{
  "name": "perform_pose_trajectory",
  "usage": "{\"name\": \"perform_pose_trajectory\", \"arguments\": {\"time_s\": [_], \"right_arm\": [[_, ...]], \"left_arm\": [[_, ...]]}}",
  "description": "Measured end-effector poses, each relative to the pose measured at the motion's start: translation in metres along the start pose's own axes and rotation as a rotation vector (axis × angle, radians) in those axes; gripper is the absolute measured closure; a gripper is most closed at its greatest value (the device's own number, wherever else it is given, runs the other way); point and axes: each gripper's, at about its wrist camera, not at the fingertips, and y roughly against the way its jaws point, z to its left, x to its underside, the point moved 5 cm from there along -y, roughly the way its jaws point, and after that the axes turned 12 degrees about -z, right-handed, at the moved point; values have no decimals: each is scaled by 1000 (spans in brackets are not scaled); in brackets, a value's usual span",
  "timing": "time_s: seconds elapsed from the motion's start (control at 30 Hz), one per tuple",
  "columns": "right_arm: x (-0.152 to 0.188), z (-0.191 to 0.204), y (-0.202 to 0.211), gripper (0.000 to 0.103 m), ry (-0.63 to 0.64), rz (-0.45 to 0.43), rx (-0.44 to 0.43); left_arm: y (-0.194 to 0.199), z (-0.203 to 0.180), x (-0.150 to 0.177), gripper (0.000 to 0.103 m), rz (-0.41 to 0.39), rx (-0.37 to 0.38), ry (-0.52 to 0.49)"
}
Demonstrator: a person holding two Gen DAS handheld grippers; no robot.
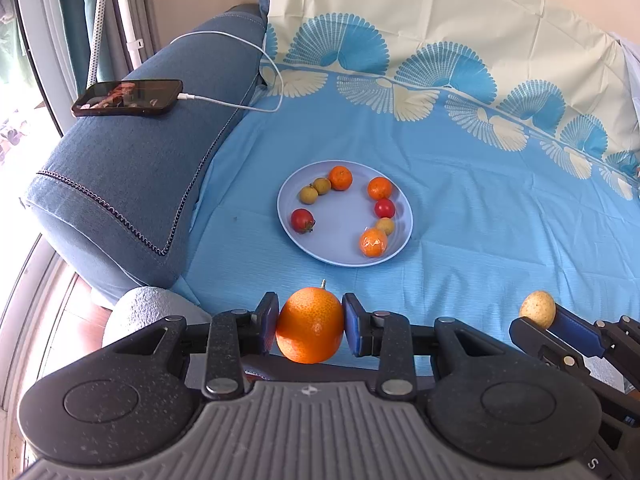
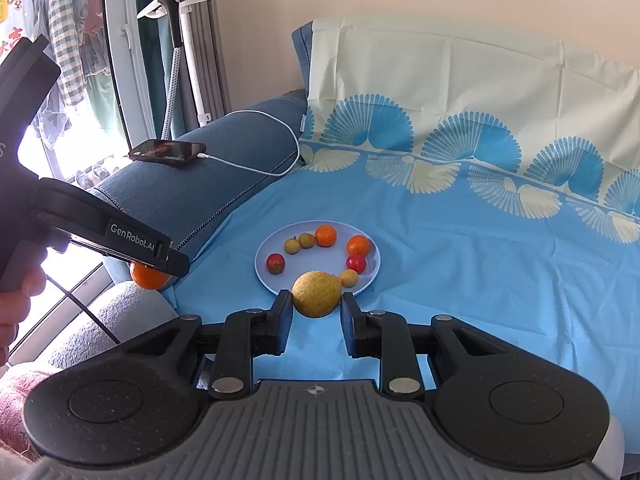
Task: Organize fruits
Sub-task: 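Carry the mandarin in the left tool while the right tool carries the yellow-brown fruit to the plate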
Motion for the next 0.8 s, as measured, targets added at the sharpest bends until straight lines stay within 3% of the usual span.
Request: {"name": "perform_pose_trajectory", "arguments": {"time_s": [0.8], "right_arm": [[5, -4, -39, 76, -14, 78, 13]], "left_arm": [[-42, 16, -14, 65, 53, -25, 34]]}}
